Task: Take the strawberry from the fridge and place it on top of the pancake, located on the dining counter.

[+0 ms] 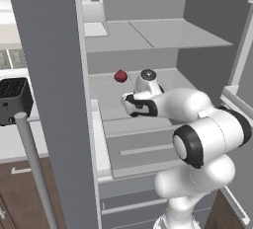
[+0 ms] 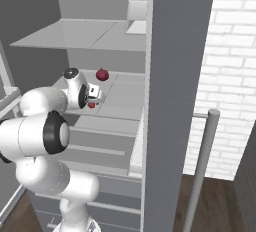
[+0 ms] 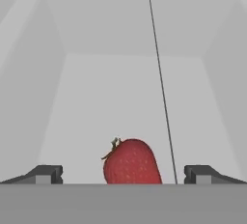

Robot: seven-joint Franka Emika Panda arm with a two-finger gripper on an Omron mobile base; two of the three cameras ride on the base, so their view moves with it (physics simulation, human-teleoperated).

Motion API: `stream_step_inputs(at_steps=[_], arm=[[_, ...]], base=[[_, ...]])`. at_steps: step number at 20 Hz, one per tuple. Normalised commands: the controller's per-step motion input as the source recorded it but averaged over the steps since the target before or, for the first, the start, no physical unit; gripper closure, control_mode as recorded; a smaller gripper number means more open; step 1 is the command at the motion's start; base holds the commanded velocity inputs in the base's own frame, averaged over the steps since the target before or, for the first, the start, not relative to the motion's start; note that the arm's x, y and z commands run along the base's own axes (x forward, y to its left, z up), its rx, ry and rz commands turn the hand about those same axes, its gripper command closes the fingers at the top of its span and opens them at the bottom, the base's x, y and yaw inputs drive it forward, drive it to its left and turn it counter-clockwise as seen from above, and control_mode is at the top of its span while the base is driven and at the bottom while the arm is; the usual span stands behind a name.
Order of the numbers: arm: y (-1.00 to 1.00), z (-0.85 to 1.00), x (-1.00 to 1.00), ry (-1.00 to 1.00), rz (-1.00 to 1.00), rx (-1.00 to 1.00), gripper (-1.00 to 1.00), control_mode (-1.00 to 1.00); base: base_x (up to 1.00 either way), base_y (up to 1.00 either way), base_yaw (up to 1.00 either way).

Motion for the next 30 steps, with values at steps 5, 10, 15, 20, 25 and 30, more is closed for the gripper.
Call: stream_step_inputs(at_steps=[5,10,15,20,25,30], arm=[[0.0,-0.1,0.21,0.0,0.0,0.0,-1.0,-1.0],[0.0,-0.36,0.01,0.03,0.0,-0.05,-1.0,-1.0],[0.0,-0.2,0.0,0.01,0.0,-0.01,-1.0,-1.0],[0.0,-0.07,0.02,0.0,0.0,0.0,1.0,-1.0],[0.0,-0.14,0.0,0.0,0.0,0.0,1.0,-1.0],[-0.08,-0.02,-0.15,0.0,-0.01,0.0,1.0,-1.0]], base=[[0.0,0.0,0.0],[0.0,0.0,0.0],[0.0,0.0,0.0],[0.0,0.0,0.0],[0.0,0.0,0.0],[0.0,0.0,0.0]])
